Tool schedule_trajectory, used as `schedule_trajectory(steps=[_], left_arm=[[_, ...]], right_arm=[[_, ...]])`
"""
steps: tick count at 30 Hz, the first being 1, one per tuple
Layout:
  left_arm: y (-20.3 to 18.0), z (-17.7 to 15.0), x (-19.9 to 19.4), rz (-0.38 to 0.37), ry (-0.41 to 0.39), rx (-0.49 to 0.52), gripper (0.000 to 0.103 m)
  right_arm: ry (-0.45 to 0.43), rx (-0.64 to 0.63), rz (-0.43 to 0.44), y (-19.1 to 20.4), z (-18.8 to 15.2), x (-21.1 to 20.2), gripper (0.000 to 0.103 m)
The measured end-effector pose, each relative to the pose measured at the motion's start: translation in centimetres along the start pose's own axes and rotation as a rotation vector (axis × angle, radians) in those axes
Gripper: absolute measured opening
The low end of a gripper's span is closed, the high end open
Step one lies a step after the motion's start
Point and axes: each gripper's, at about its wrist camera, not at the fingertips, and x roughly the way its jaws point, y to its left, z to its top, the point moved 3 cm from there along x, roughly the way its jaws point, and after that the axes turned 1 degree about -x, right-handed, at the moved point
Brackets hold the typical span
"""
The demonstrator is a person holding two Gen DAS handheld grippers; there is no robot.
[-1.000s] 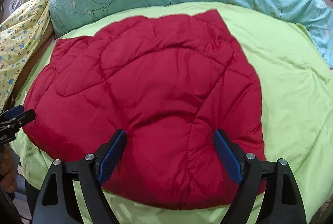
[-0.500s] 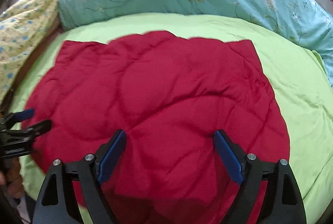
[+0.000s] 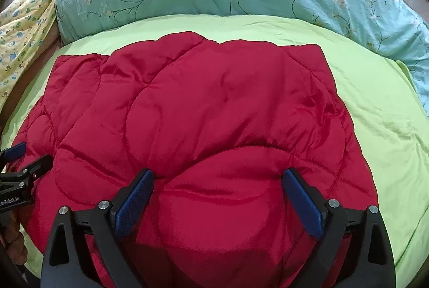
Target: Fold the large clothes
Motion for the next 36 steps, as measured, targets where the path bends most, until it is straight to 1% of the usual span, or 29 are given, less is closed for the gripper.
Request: schedule_trajectory(steps=[6,10,15,18,21,23,27,31,36], left_arm=[[-0.1,-0.1,0.0,0.018,-0.012,-0.007,0.103],[-0.1,-0.2,-0.1,0.026,-0.017,-0.012,0.103],[-0.2,-0.1,0.0,0.037,-0.019,-0.020,0.103],[-0.2,-0.1,0.1,0.041,-0.019,-0.019,0.103],[-0.3,-0.2,0.0,0.044,-0.022,-0.020,0.103],[-0.3,-0.2,0.1,0.051,-0.020,-0.020,0.103],[-0.3,0.0,0.2,0.055,-0.007,-0.020,0.103],[-0.4,0.1,0.2,0.052,-0.003,-0.013,0.103],[-0.3,0.3,0.4,0.047,0.005,0.004,0.103]], right_arm=[[-0.026,-0.002,-0.008,0.1,-0.5,-0.5,0.097],[-0.037,0.010,0.005,-0.3,-0.5,-0.9,0.097],[-0.050,0.006,-0.004,-0.8,-0.3,-1.2,0.097],[-0.058,0.005,-0.019,-1.3,-0.3,-1.5,0.096],[-0.072,0.025,-0.056,-2.2,-0.3,-1.9,0.096],[-0.060,0.039,-0.042,-2.7,-0.4,-1.6,0.096],[-0.058,0.020,-0.065,-2.3,-0.6,-1.3,0.096],[-0.050,0.034,-0.052,-2.6,-0.6,-1.1,0.097],[-0.044,0.027,-0.070,-2.2,-0.4,-0.7,0.097]])
